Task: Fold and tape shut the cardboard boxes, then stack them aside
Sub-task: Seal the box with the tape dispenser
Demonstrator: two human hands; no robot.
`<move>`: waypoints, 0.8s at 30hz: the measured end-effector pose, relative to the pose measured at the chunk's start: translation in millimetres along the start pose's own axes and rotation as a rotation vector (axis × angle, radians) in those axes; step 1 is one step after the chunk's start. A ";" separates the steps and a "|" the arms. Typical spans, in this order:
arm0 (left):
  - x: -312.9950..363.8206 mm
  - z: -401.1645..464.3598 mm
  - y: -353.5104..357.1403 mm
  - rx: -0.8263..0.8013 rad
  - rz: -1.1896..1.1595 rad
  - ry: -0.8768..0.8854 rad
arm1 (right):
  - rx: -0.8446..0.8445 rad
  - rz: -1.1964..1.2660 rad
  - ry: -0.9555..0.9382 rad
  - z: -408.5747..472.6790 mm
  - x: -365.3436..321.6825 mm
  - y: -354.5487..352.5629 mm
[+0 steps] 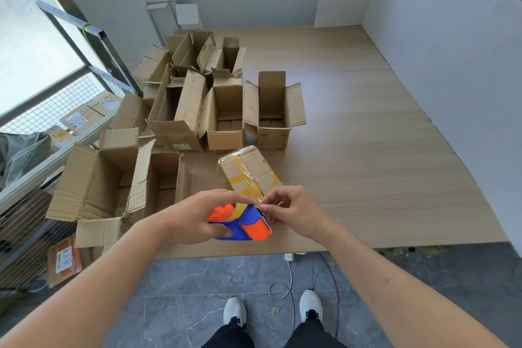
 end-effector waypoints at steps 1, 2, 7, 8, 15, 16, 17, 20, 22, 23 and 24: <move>-2.7 0.3 1.9 -0.001 0.028 -0.013 | 0.052 -0.031 -0.012 0.8 1.4 -5.4; -6.1 0.5 3.6 -0.002 0.057 -0.033 | 0.100 -0.056 -0.020 1.3 3.3 -10.5; -15.2 -3.8 21.1 -0.051 0.053 -0.115 | 0.195 -0.111 -0.001 -4.7 18.4 -22.1; -18.8 -6.6 25.1 -0.068 0.066 -0.124 | 0.219 -0.120 0.020 -6.4 22.7 -29.6; -61.3 -30.4 41.1 -0.081 0.012 -0.231 | 0.381 -0.211 0.123 -10.9 51.4 -98.8; -63.3 -29.1 43.4 -0.074 0.003 -0.243 | 0.377 -0.235 0.126 -9.0 52.3 -98.3; -65.7 -27.6 44.9 -0.061 -0.010 -0.257 | 0.372 -0.253 0.126 -6.3 52.5 -97.1; -78.3 -25.1 47.7 -0.012 -0.025 -0.301 | 0.343 -0.303 0.112 6.3 54.3 -92.8; -86.4 -24.5 48.7 0.005 -0.013 -0.333 | 0.333 -0.349 0.107 15.5 57.9 -90.9; -89.5 -23.6 49.8 0.006 -0.007 -0.348 | 0.328 -0.367 0.111 19.5 60.5 -90.4; -92.1 -22.4 51.5 0.005 -0.001 -0.360 | 0.323 -0.379 0.116 23.1 62.6 -89.7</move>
Point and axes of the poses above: each hand's wrist, its own z-axis towards the middle knuckle, its own y-axis out of the palm, x = y × z, the point moved 10 cm from there along z, towards the middle knuckle, and after that the axes turned 4 degrees about x, right-handed, at the moved point
